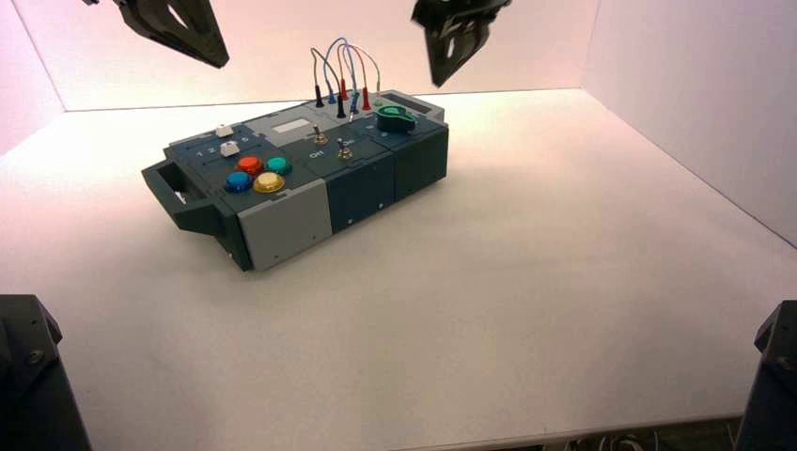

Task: Turn the knob to position 6.

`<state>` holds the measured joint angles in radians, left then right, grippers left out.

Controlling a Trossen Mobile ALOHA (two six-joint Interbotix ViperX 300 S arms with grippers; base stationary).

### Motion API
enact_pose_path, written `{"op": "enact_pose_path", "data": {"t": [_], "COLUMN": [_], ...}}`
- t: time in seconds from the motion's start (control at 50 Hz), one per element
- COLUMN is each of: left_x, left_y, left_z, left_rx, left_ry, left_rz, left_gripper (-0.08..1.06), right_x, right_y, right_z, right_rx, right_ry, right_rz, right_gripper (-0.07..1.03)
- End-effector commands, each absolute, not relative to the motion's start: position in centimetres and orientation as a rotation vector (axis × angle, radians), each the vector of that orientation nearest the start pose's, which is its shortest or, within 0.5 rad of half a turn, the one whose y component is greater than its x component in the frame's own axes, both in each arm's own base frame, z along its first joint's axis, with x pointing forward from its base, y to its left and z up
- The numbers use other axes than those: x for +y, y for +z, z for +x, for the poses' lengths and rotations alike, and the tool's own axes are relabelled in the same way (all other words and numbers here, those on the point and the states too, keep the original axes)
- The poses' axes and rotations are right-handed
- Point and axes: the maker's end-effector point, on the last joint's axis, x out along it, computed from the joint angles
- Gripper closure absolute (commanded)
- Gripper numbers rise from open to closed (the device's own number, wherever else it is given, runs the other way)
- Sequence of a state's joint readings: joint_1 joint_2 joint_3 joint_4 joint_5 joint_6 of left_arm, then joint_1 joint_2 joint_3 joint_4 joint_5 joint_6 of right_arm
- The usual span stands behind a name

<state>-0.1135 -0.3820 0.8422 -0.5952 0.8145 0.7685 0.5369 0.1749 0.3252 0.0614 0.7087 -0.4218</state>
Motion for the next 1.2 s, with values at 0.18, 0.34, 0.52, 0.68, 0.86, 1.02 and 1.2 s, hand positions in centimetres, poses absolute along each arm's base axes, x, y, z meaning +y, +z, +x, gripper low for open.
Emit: {"op": "enact_pose_path", "data": {"t": [0.18,0.34,0.52,0.68,0.86,1.02,1.2], "left_x": [-10.3,-10.3,-10.3,-10.3,-10.3,-10.3,-10.3], "left_y": [15.4,15.3,15.4,15.5,15.5,15.5,15.6], "left_z": [27.0,27.0,27.1,27.1,27.2,27.2,27.2], "left_rx": [1.043,1.044,1.038,1.037,1.036,1.036,1.032], "left_ry": [-0.652,-0.651,-0.648,-0.648,-0.648,-0.648,-0.648], "left_rz": [0.114,0.114,0.115,0.117,0.117,0.117,0.116], "left_gripper": [1.00,1.00,1.00,1.00,1.00,1.00,1.00], "right_x": [24.3,24.8,25.1,26.1,27.1,27.4,27.6], "right_y": [10.1,8.7,7.8,7.6,7.3,7.4,7.7], "right_z": [39.9,40.7,40.7,39.5,39.0,38.9,38.9], "right_rx": [1.002,1.002,1.034,1.045,1.043,1.047,1.043], "right_ry": [0.717,0.716,0.721,0.751,0.773,0.780,0.783], "right_rz": [-0.643,-0.648,-0.646,-0.668,-0.685,-0.690,-0.691], "right_gripper": [0.98,0.98,0.98,0.98,0.98,0.98,0.98]}}
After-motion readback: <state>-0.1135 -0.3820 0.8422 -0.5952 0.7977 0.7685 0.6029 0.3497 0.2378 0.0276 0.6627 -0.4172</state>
